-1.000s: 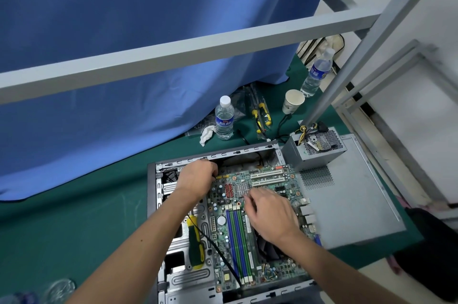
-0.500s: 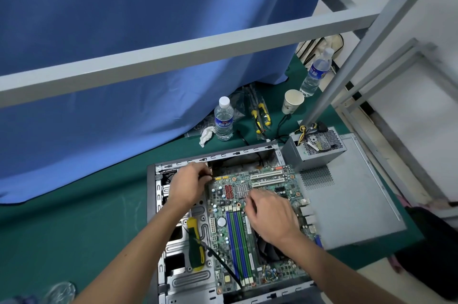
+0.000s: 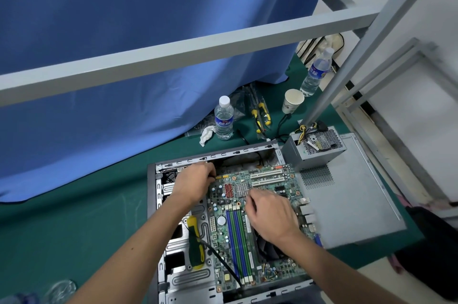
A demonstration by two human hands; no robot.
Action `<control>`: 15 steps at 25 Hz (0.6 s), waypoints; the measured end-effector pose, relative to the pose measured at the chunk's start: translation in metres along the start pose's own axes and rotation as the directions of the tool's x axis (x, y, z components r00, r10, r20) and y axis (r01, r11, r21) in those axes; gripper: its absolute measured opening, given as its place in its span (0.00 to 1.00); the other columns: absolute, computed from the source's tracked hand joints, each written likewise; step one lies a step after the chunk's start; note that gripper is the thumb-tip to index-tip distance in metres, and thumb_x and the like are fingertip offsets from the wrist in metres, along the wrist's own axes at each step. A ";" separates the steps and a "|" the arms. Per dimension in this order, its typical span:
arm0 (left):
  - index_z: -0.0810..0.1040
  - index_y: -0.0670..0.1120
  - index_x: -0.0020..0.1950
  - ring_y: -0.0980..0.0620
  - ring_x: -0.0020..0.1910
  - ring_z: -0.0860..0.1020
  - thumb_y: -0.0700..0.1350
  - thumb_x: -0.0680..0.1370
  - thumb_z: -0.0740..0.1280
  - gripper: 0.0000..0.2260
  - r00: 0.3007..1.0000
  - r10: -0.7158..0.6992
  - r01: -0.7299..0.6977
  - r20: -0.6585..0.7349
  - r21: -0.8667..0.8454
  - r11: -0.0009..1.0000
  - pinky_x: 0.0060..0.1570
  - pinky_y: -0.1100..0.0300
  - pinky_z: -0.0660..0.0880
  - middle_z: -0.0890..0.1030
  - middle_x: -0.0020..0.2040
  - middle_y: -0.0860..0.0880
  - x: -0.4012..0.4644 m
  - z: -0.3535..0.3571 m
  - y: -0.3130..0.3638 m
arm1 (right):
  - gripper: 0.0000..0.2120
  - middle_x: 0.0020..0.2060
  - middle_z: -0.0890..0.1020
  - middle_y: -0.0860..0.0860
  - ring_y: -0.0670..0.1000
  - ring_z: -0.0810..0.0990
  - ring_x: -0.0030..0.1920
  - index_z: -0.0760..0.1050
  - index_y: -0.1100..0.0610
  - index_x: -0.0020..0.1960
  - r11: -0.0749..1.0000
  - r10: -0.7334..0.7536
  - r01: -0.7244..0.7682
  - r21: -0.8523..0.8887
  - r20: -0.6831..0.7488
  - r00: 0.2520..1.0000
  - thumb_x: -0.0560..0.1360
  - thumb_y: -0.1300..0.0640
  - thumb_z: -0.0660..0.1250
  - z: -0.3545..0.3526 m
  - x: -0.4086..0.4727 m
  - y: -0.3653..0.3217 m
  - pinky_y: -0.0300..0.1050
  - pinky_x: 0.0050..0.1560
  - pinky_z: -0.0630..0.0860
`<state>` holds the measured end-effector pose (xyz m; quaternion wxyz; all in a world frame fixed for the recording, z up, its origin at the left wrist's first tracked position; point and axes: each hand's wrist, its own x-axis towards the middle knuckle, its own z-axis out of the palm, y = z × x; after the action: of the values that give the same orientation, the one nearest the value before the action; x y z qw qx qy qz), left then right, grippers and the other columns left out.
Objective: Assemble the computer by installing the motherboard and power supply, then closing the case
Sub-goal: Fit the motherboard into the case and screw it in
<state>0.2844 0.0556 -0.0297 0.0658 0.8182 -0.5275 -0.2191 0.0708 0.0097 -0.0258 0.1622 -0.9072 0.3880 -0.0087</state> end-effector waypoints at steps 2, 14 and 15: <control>0.78 0.50 0.55 0.50 0.48 0.79 0.45 0.81 0.66 0.04 1.000 0.018 -0.018 0.003 0.041 0.999 0.47 0.53 0.78 0.81 0.52 0.51 0.001 0.003 0.001 | 0.22 0.35 0.78 0.46 0.44 0.76 0.33 0.76 0.51 0.46 1.000 0.002 -0.002 0.006 0.001 1.000 0.79 0.48 0.44 0.000 0.001 0.000 0.42 0.35 0.79; 0.74 0.48 0.54 0.47 0.44 0.79 0.40 0.80 0.63 0.05 0.999 0.034 -0.031 -0.026 0.105 0.994 0.42 0.50 0.79 0.77 0.51 0.51 -0.002 0.013 0.002 | 0.23 0.34 0.77 0.47 0.45 0.76 0.32 0.75 0.51 0.46 1.000 0.010 -0.010 0.021 0.010 1.000 0.78 0.47 0.42 -0.001 0.000 -0.001 0.44 0.35 0.79; 0.75 0.49 0.54 0.48 0.44 0.79 0.41 0.81 0.63 0.05 0.999 0.031 -0.028 -0.029 0.091 0.995 0.42 0.51 0.79 0.77 0.51 0.51 -0.003 0.013 0.001 | 0.21 0.34 0.77 0.47 0.45 0.76 0.32 0.75 0.51 0.46 1.000 0.007 -0.008 0.019 0.012 1.000 0.79 0.48 0.44 -0.001 0.000 -0.001 0.44 0.35 0.80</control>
<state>0.2771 0.0593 -0.0400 0.0399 0.8158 -0.5478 -0.1813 0.0713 0.0098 -0.0247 0.1731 -0.9042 0.3904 -0.0065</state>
